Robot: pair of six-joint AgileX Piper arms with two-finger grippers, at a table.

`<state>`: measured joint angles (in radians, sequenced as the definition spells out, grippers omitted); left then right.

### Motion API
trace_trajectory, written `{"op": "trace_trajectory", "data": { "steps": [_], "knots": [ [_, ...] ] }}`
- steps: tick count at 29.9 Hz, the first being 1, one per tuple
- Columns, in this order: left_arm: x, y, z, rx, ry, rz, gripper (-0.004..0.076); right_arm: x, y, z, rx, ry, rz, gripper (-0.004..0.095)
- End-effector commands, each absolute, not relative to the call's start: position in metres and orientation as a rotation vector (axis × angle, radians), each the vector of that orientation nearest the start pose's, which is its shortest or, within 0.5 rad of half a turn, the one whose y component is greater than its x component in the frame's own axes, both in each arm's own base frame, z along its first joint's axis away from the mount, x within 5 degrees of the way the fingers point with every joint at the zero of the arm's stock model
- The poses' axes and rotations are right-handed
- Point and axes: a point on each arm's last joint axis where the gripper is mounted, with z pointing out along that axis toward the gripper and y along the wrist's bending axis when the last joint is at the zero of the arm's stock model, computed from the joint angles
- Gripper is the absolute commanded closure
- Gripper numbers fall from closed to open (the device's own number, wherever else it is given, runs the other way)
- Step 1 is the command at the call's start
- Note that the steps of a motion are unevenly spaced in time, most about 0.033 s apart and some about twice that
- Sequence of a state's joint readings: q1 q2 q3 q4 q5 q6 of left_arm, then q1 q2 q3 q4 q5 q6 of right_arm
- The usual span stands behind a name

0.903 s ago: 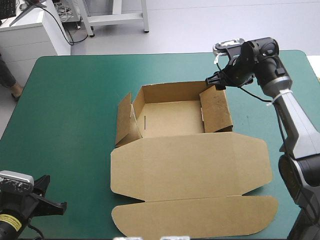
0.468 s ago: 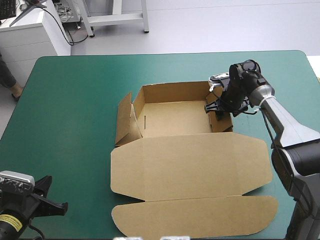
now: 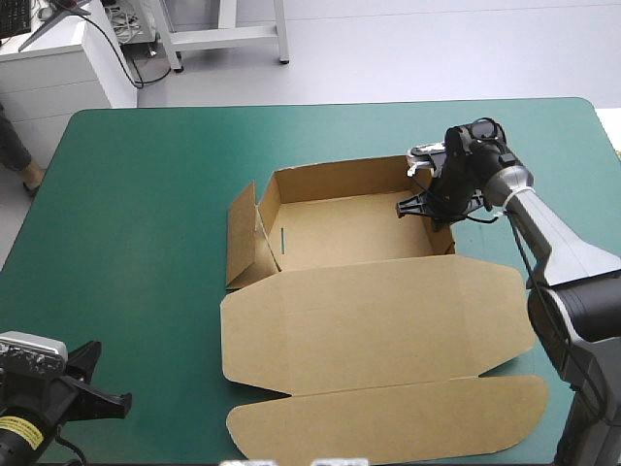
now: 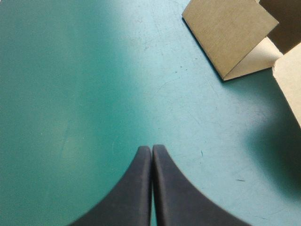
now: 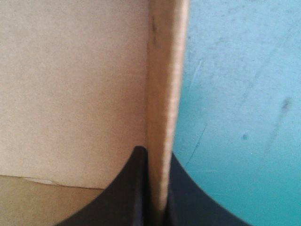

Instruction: Fold the box

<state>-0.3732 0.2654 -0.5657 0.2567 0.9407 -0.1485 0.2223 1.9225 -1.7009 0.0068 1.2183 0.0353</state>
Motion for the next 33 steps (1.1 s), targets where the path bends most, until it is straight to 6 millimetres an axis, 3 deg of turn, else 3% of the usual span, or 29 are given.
{"op": "trace_trajectory", "data": {
  "steps": [1,7,14,20,25,27,30,33],
  "knots": [
    [0.046,0.001,0.315,0.276,2.007,-0.025,0.0732,0.385,0.086,0.314,-0.262,2.829,0.055,0.0927],
    [0.046,0.001,0.315,0.276,2.009,-0.027,0.0732,0.371,0.082,0.363,-0.249,2.687,0.069,0.0927],
    [0.046,0.001,0.315,0.276,2.009,-0.027,0.0732,0.331,0.072,0.43,-0.227,2.491,0.076,0.0927],
    [0.046,0.001,0.315,0.274,2.008,-0.03,0.0732,0.294,0.059,0.468,-0.192,2.371,0.033,0.0927],
    [0.046,0.001,0.315,0.276,2.008,-0.029,0.0716,0.272,0.053,0.486,-0.18,2.307,0.023,0.0927],
    [0.046,0.001,0.315,0.282,2.007,-0.025,0.0671,0.266,0.051,0.491,-0.177,2.291,0.025,0.0927],
    [0.046,0.001,0.315,0.292,2.005,-0.019,0.0539,0.261,0.05,0.495,-0.18,2.275,0.026,0.0927],
    [0.046,0.0,0.316,0.293,1.991,-0.022,0.0339,0.259,0.05,0.496,-0.18,2.271,0.029,0.0927]
  ]
}}
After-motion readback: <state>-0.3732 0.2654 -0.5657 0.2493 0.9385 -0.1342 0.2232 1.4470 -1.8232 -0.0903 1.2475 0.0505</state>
